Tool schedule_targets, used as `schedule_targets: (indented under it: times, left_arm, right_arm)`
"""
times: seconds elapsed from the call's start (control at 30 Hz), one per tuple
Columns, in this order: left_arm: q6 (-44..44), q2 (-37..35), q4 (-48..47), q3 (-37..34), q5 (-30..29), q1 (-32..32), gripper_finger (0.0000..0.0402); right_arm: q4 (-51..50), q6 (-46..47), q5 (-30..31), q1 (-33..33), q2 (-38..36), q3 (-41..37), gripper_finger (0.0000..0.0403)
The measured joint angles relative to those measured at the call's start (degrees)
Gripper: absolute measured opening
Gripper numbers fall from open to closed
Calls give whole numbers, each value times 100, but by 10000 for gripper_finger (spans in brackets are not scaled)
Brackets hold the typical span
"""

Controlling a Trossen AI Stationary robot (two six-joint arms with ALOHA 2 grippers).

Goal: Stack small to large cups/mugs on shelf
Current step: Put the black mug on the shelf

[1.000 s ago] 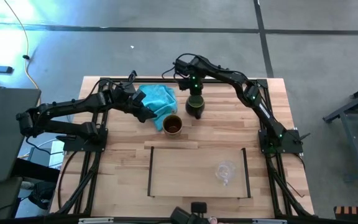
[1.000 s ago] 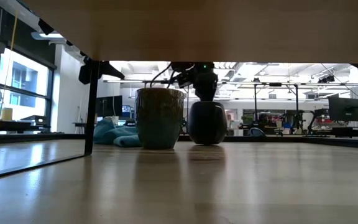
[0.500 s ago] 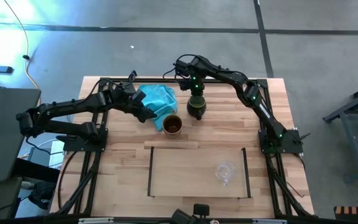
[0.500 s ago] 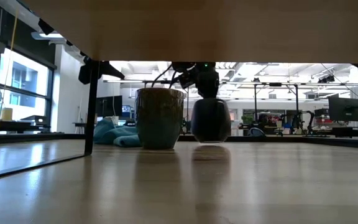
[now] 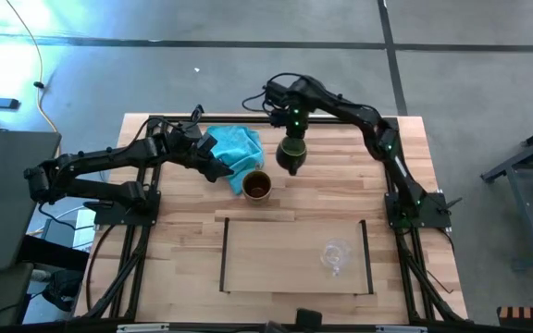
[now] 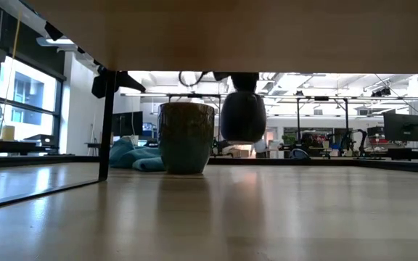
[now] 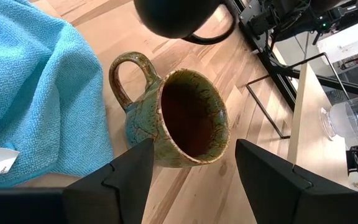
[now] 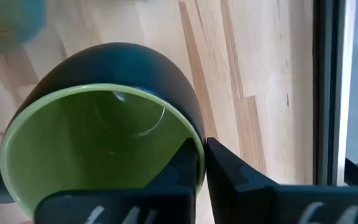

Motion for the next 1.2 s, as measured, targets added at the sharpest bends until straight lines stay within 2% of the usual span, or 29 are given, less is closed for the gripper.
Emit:
schedule_targets:
  times: [0.47, 1.2]
  left_arm:
    - [-13, 0, 0, -2, 1, -2, 215]
    - [-112, -1, 2, -2, 2, -2, 215]
  right_arm:
    - [-1, 723, 109, 457, -706, 1, 0]
    - [0, 1482, 109, 1361, -1230, 0, 0]
